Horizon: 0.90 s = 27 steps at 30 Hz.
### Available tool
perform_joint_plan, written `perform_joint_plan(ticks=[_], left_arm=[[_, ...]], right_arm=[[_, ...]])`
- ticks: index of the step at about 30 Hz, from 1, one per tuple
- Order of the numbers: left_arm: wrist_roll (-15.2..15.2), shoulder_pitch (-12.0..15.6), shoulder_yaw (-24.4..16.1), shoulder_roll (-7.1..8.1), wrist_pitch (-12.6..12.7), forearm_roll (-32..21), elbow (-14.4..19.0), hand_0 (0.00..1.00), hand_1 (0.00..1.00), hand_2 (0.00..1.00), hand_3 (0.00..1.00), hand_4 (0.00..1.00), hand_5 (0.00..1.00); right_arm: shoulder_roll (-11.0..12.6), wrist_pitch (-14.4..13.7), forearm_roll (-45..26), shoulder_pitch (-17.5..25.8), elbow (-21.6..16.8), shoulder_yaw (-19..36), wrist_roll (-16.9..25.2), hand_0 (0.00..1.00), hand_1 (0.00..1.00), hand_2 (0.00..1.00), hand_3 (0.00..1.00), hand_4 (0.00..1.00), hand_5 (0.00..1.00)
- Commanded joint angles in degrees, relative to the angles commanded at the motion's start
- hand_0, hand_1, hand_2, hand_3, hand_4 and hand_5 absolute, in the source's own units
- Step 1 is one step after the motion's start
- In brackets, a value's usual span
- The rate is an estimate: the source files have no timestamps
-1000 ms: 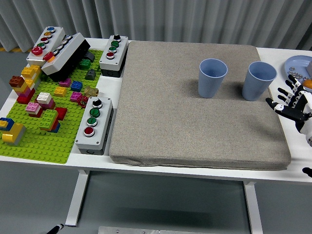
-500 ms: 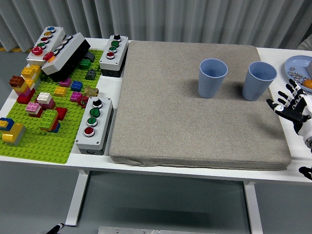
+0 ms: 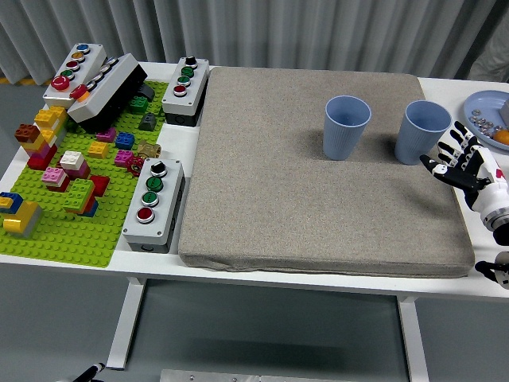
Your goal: Pick cup pour cup place
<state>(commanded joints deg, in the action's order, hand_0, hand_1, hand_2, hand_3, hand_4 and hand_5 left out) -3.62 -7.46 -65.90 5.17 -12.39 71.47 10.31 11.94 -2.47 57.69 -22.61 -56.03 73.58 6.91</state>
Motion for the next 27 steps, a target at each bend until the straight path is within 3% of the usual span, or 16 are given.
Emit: perform_joint_plan(ticks=[8, 14, 15, 20, 21, 27], left_arm=[[0.0, 0.0, 0.4, 0.08, 0.0, -0.3, 0.0, 0.817, 0.82, 0.879, 0.815, 0.631, 0.998], [0.1, 0.0, 0.5, 0.06, 0.0, -0.3, 0.0, 0.817, 0.82, 0.879, 0.815, 0.631, 0.998], [0.1, -0.1, 0.5, 0.07, 0.0, -0.3, 0.0, 0.818, 0.82, 0.879, 0.815, 0.631, 0.998], [0.1, -0.2, 0.6, 0.09, 0.0, -0.3, 0.0, 0.818, 0.82, 0.879, 0.815, 0.631, 0.998], [0.1, -0.2, 0.6, 0.09, 0.0, -0.3, 0.0, 0.817, 0.82, 0.879, 0.815, 0.633, 0.998], [0.1, -0.2, 0.5, 0.07, 0.0, -0.3, 0.0, 0.818, 0.82, 0.88, 0.815, 0.633, 0.998]], right_arm=[[0.0, 0.3, -0.4, -1.3, 1.4, -0.4, 0.3, 0.912, 0.887, 0.984, 0.982, 0.819, 0.166], [-0.7, 2.2, 2.1, -2.7, 3.1, -1.2, -0.1, 0.917, 0.89, 0.988, 0.986, 0.82, 0.169], [-0.8, 2.5, 2.3, -3.1, 3.6, -1.3, -0.5, 0.998, 0.954, 0.998, 0.998, 0.858, 0.227], [-1.0, 2.3, 2.4, -3.8, 4.3, -1.4, -0.4, 0.998, 0.954, 0.998, 0.998, 0.858, 0.227], [-1.1, 2.3, 2.6, -3.9, 4.3, -1.3, -0.6, 0.998, 0.976, 0.998, 0.998, 0.886, 0.301], [-1.1, 2.3, 2.7, -4.0, 4.2, -0.9, -0.8, 0.998, 0.971, 0.998, 0.998, 0.864, 0.275]])
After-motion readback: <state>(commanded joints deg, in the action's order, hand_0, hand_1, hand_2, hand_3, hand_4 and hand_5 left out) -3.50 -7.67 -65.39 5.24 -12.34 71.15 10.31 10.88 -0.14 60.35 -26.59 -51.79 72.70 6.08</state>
